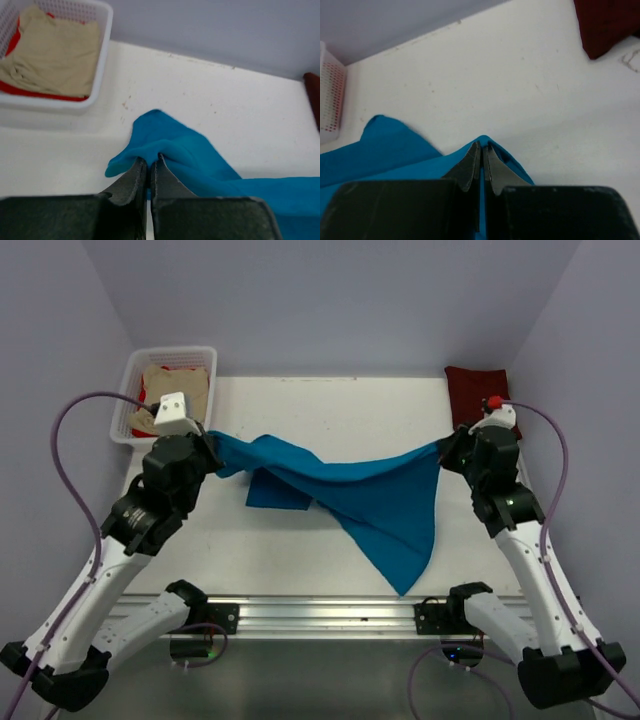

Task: Fold and stack the t-shirts
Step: Flatten the tshirt out

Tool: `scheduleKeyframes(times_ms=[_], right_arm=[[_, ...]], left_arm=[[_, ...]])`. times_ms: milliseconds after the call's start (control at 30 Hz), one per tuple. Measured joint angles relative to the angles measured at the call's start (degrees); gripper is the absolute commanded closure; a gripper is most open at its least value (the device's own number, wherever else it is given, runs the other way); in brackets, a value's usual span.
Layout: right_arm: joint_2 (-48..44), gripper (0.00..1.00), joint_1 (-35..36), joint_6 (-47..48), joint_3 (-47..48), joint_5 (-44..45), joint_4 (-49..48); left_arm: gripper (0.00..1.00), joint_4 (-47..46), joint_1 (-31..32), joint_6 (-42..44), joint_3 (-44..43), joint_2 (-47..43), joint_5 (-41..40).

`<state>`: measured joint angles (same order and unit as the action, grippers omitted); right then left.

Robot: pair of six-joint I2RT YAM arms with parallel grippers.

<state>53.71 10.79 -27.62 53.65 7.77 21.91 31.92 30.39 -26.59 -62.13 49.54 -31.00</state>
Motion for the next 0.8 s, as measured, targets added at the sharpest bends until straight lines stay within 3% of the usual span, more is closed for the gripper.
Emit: scheduleKeyframes(times_ms=[233, 433, 600, 800], right_arm=[[-12.0, 1.00, 0.0, 5.1, 13.0, -4.3, 0.0], [-20.6, 1.00, 0.0, 7.4, 25.4, -6.4, 1.4], [-21.9, 1.00, 0.0, 8.7, 33.7, -7.5, 2.6], [-21.8, 1.00, 0.0, 9.0, 35.5, -8.9, 6.1]], left_arm=[[1.00, -4.2, 0.0, 9.0, -11.9, -8.6, 3.5], [1.00, -3.0, 0.0, 10.8, -23.6, -14.6, 9.4], [1.00, -2.2, -0.3, 11.2, -30.3, -17.0, 13.1], [1.00, 0.0, -4.2, 12.2, -34.5, -16.8, 19.6]])
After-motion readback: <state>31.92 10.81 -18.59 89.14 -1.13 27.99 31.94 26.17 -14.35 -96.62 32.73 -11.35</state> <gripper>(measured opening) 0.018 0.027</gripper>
